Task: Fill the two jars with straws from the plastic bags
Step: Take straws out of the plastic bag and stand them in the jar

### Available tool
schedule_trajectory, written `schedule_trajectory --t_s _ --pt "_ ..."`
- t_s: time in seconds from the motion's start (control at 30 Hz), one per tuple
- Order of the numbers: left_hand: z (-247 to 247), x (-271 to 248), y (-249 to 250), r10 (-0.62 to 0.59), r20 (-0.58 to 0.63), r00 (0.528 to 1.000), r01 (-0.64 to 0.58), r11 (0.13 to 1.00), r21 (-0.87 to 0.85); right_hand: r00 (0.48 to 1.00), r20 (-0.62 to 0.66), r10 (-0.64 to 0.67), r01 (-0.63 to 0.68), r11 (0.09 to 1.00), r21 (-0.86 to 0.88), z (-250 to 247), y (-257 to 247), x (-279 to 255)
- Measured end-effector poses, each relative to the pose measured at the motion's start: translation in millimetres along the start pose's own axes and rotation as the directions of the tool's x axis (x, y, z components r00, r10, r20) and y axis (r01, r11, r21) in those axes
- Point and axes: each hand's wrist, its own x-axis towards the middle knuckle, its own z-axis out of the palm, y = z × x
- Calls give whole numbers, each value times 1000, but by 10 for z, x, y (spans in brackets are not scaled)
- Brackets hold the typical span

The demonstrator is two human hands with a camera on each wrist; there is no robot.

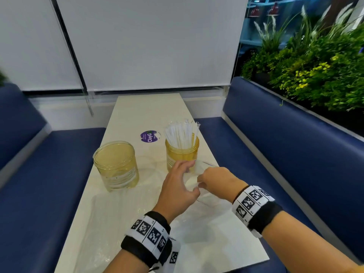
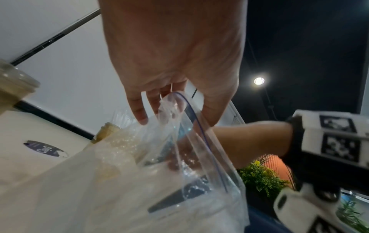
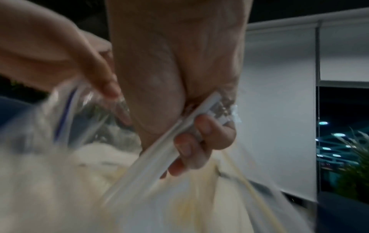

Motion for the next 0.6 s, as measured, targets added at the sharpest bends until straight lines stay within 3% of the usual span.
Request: schedule_trajectory --t_s 0.2,0.37,0.47,0.6 --pt "125 1 -3 -80 -15 997 79 995 -57 999 -8 53 -53 998 -38 -649 -126 -146" --pt "305 79 18 -171 -147 974 153 980 -125 984 -178 -26 2 991 -131 -1045 -252 -312" --pt "348 159 66 -227 -246 942 180 963 -202 928 -364 -81 61 996 -65 -1194 -271 -387" --pt "305 228 140 -235 -270 934 169 954 -247 814 -579 54 86 974 211 -1231 -173 -336"
